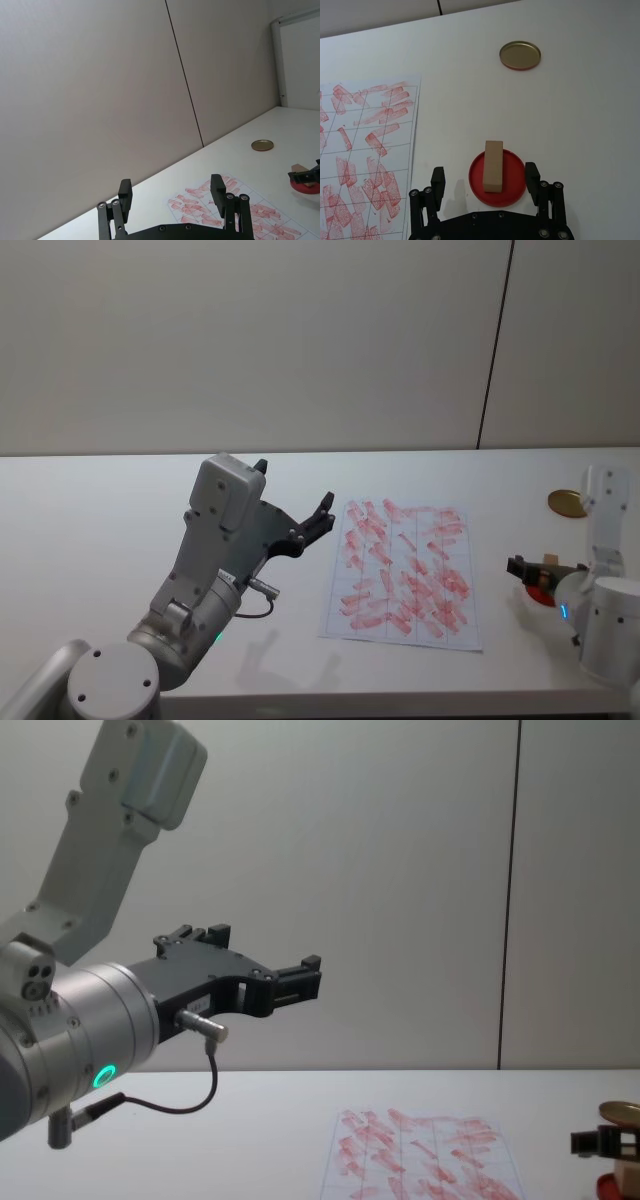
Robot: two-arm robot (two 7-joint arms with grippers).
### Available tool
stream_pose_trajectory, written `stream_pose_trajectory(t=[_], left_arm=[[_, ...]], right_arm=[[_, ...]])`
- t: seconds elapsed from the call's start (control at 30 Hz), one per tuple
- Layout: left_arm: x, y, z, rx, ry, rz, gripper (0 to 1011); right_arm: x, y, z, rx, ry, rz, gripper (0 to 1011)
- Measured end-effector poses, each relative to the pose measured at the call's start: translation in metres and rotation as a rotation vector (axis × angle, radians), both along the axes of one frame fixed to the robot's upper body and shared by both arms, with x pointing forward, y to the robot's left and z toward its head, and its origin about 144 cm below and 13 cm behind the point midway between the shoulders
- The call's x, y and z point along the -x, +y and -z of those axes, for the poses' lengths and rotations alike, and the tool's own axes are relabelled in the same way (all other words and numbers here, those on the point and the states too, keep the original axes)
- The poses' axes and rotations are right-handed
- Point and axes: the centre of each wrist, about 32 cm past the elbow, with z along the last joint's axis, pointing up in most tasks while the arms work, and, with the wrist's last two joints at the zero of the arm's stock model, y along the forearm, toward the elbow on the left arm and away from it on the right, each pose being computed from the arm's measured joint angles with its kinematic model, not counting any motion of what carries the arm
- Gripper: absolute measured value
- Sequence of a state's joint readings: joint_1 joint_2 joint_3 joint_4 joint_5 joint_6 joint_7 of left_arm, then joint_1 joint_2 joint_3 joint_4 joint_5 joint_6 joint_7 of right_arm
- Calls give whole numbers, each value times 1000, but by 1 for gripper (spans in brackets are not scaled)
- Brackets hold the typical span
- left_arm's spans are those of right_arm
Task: Use the one hand to pick up the stamp and affix it onto the A4 paper.
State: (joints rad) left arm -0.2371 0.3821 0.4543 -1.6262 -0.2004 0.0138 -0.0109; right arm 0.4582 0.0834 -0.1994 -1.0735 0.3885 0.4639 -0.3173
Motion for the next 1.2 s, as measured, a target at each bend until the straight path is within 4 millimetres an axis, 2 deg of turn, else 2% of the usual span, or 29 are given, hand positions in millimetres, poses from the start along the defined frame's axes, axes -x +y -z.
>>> stream_pose_trajectory(t=[0.17,0.27,0.3,0.43,0.53,0.67,0.7,0.77,0.93,1.2], left_arm=[[0,0,0,0,0,0,993],[0,0,0,0,0,0,993],[0,0,0,0,0,0,993],[0,0,0,0,0,0,993],[0,0,0,0,0,0,993],[0,0,0,0,0,0,993],[0,0,0,0,0,0,993],[0,0,0,0,0,0,993],[0,0,0,0,0,0,993],[0,0,0,0,0,0,993]], right_arm=[[-5,2,1,-1,17,8,922],[-7,3,1,-2,26,14,841],[-9,4,1,-2,29,19,787],[-11,5,1,-1,37,27,715],[-13,5,2,0,42,35,578],[-15,6,2,1,48,45,454],[-15,6,2,1,49,47,454],[-16,5,2,1,52,52,359],[-19,5,2,1,60,63,217],[-22,4,3,-4,73,78,213]])
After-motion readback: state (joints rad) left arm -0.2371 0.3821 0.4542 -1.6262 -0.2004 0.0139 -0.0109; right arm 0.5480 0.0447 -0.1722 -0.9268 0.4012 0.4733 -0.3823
